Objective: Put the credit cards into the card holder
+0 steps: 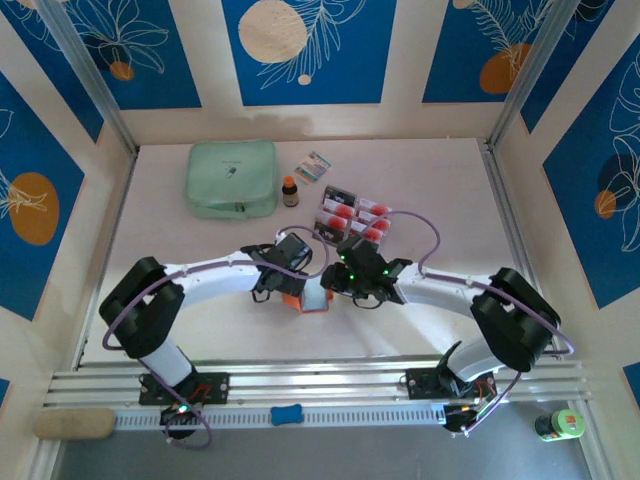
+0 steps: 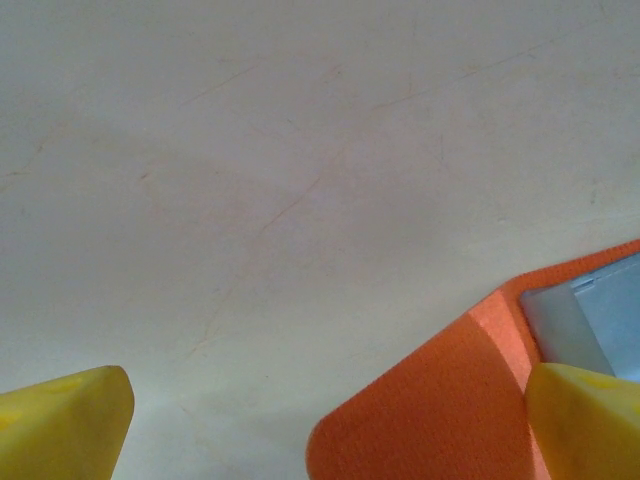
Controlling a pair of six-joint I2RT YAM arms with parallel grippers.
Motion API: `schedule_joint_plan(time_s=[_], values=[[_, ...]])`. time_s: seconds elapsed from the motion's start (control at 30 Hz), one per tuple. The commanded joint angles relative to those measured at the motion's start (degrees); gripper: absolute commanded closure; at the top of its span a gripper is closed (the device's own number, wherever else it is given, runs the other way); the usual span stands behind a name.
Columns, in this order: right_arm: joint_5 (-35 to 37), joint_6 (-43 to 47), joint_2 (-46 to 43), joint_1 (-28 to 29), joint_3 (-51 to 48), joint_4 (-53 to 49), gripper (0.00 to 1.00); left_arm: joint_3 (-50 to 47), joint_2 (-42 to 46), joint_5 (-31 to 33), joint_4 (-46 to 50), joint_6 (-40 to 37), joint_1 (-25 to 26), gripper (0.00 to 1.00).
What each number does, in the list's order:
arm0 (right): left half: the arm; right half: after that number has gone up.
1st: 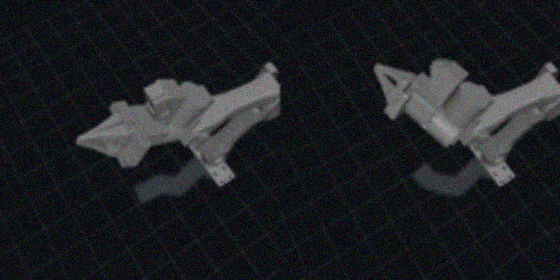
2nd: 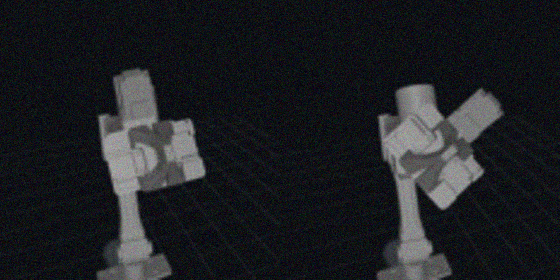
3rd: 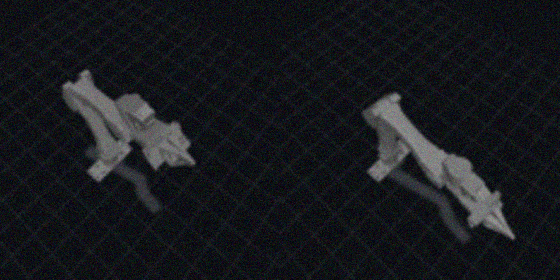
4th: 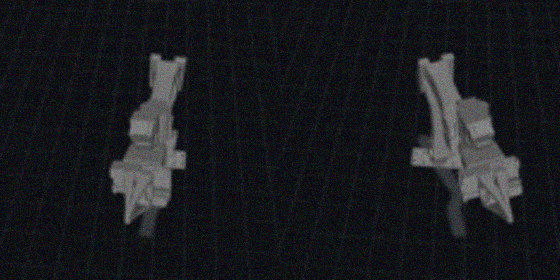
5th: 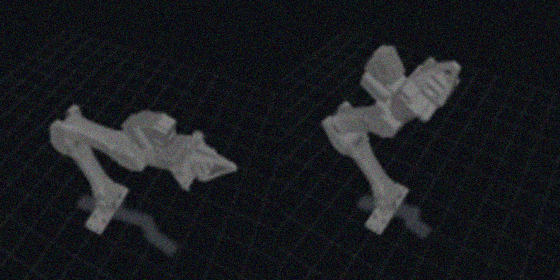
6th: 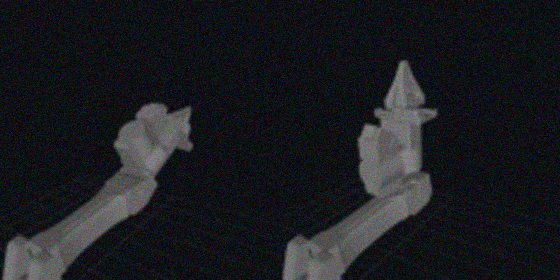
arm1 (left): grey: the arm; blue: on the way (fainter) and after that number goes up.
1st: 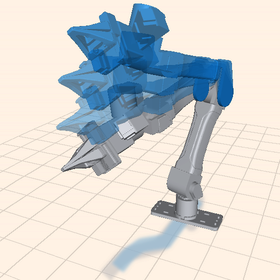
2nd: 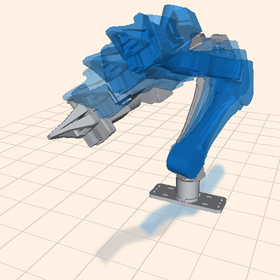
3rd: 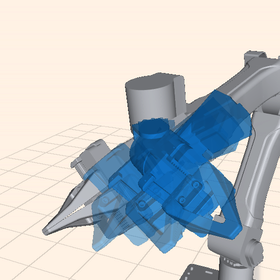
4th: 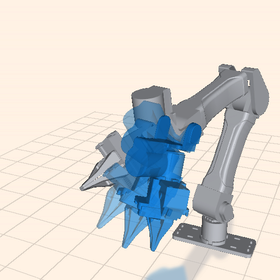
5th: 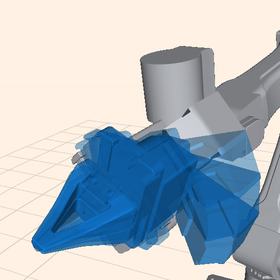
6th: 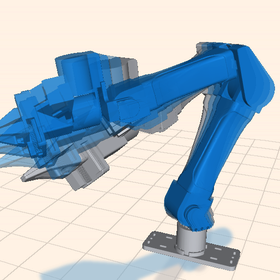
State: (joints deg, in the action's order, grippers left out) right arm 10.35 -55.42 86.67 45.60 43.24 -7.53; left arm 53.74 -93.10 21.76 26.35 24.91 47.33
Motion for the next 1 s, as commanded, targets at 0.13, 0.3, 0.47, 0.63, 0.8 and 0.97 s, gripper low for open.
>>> schedule_joint_plan(time_s=[0.13, 0.3, 0.47, 0.63, 0.8, 0.97], values=[[1.77, 3.3, 3.32, -0.98, 2.92, -6.08, 0.83, 1.42, 1.78, 1.39, 1.13, -1.6, 0.2, 0.0], [1.5, 3.11, 2.4, -2.33, 1.3, -6.23, 1.0, 2.96, 2.64, -0.28, 2.6, -1.83, 0.18, 0.0], [1.14, 2.22, 0.63, -2.88, -0.43, -5.75, 1.0, 3.14, 3.73, -1.3, 4.45, -1.7, 0.2, 0.0], [0.53, 1.2, 0.08, -2.9, -1.49, -4.97, 1.0, 1.51, 2.96, 1.43, 5.96, -1.7, 0.15, 0.0], [-0.15, 0.13, -0.04, -2.89, -2.99, -3.49, 1.0, 0.04, 0.77, 5.47, 7.54, -1.72, 0.18, 0.0], [-0.57, -0.27, -0.01, -2.89, -3.77, -2.51, 1.0, 0.03, -2.42, 8.3, 9.04, -2.31, 0.31, 0.0]])
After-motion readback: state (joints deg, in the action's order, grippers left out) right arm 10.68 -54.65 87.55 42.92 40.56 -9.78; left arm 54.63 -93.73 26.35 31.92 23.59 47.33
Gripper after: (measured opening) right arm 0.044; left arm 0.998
